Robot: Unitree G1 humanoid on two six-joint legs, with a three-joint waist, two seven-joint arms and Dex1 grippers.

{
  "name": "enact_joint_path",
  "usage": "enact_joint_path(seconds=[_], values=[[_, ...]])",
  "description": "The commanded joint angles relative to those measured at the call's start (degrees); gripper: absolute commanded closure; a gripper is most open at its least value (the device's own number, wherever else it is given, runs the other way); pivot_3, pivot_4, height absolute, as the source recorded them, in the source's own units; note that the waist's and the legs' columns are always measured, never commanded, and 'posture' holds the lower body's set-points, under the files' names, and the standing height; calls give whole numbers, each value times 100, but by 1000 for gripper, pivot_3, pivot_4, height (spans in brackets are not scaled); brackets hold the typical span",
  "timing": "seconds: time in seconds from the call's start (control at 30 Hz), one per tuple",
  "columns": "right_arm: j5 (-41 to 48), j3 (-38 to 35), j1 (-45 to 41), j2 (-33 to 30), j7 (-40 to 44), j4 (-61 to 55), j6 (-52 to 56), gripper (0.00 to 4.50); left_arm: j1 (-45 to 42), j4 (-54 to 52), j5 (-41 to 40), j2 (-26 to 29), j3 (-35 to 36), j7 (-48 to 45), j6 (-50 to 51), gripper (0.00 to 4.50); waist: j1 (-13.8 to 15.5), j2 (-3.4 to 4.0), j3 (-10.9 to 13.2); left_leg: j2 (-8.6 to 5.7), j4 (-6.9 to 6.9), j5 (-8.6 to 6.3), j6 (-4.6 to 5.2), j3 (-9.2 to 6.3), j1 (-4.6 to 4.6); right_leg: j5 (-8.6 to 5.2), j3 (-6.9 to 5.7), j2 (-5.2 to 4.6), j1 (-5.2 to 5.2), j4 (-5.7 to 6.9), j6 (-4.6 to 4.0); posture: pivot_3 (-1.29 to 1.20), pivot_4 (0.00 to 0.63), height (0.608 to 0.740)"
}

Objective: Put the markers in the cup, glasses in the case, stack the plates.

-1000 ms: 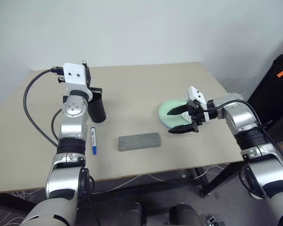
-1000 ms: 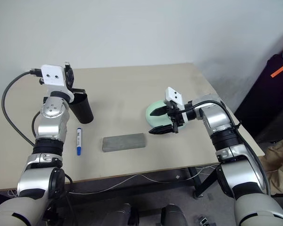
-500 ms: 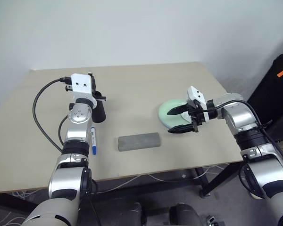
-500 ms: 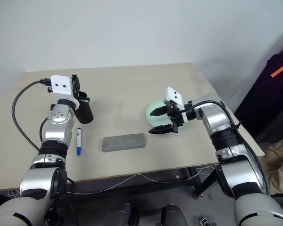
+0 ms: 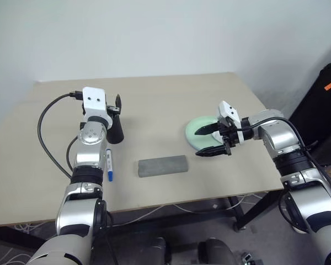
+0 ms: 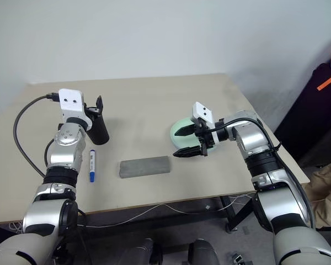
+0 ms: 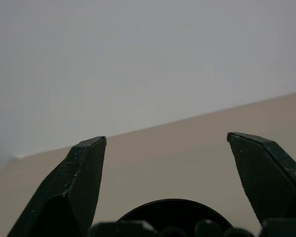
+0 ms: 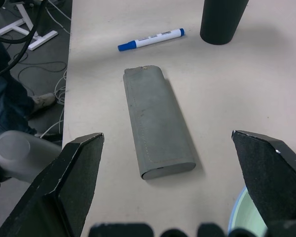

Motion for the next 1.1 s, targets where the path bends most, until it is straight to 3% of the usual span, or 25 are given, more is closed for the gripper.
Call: enact_joint_path(seconds=[0.03, 0.17, 0.3, 0.37, 0.77, 1.1], values=[[95, -156, -181, -45, -14, -163, -6, 0, -190, -1357, 317, 274, -41, 403, 2187, 473, -10, 0, 0, 0, 0, 0, 0, 0, 0, 0, 0, 0, -1, 0, 0, 0, 0, 739], [86, -145, -182, -44, -7, -150, -15, 0, -625, -2477, 427, 291, -83, 564, 5699, 473, -10, 0, 0, -2, 3, 0, 0, -9, -3, -15, -10, 9, 4, 2, 26, 0, 0, 739], [78, -133, -184, -36, 2, -143, -24, 0, -1087, -2853, 391, 329, -55, 513, 7933, 473, -17, -2, 1, -3, 10, 1, 0, -20, -2, -18, -20, 10, 12, 2, 32, 0, 0, 739], [76, -127, -186, -30, 6, -140, -27, 0, -1211, -3049, 393, 350, -101, 491, 8495, 473, -24, -1, 1, -3, 9, 1, -1, -23, -1, -18, -19, 10, 12, 3, 32, 0, 0, 739], [68, -128, -180, -44, 12, -141, -35, 0, -849, -4124, 264, 13, -136, 358, 9276, 473, -20, -1, 1, -4, -5, 3, -6, -20, 1, -2, -5, 1, 1, 2, 4, 0, 0, 739], [60, -120, -178, -43, 19, -123, -49, 0, -151, -3957, 549, -455, 198, 670, 9276, 473, -18, -1, 1, -3, -10, 3, -6, -19, 2, 1, 4, 1, -5, 2, -1, 0, 0, 739]])
